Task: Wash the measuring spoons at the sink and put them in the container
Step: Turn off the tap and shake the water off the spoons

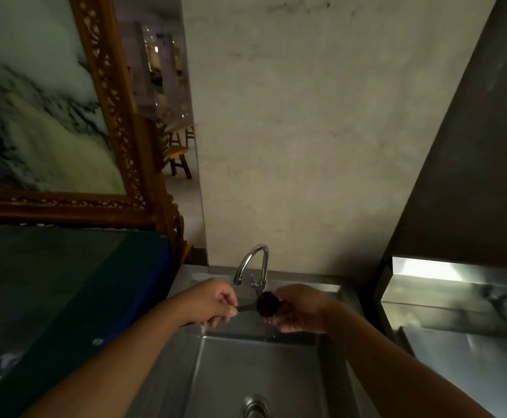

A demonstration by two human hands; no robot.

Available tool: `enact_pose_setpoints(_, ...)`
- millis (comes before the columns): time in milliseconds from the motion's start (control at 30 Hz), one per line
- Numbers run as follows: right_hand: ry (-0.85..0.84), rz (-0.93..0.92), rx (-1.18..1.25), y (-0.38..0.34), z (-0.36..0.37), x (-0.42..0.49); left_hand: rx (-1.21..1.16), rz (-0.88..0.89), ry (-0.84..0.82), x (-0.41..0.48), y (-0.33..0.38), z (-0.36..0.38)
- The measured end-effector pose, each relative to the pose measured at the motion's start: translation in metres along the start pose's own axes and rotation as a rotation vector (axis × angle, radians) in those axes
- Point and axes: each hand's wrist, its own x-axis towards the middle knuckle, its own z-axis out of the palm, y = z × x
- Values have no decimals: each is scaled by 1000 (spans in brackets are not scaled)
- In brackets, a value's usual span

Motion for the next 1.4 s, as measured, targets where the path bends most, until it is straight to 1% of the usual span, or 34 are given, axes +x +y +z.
enact_pose_setpoints(367, 42, -170, -44, -33, 15, -48, 101, 103, 142, -31, 41, -17)
enact_pose_setpoints(533, 79, -316, -43, -45, 29, -59, 104, 151, 237, -40, 52, -28)
enact_pose_setpoints(600, 88, -341, -33, -44, 33, -61, 104, 175, 273, -41, 51, -28)
enact_pose_setpoints(767, 150, -311, -110, -36, 41, -60, 131, 210, 339, -39, 37, -23)
enact_pose_setpoints(900, 188, -314, -108, -27, 46, -57, 151, 208, 340, -39, 29, -18)
enact_pose_setpoints(1133, 196, -323, -106, -23, 51, -55, 121, 209, 339, -37, 22, -21)
enact_pose_setpoints(1333, 218, -388, -100, -30, 53, -56, 84, 231, 373, -33, 24, -30)
enact_pose_setpoints(1400, 216, -371, -110, -28, 54, -56, 97, 228, 359, -33, 20, -29)
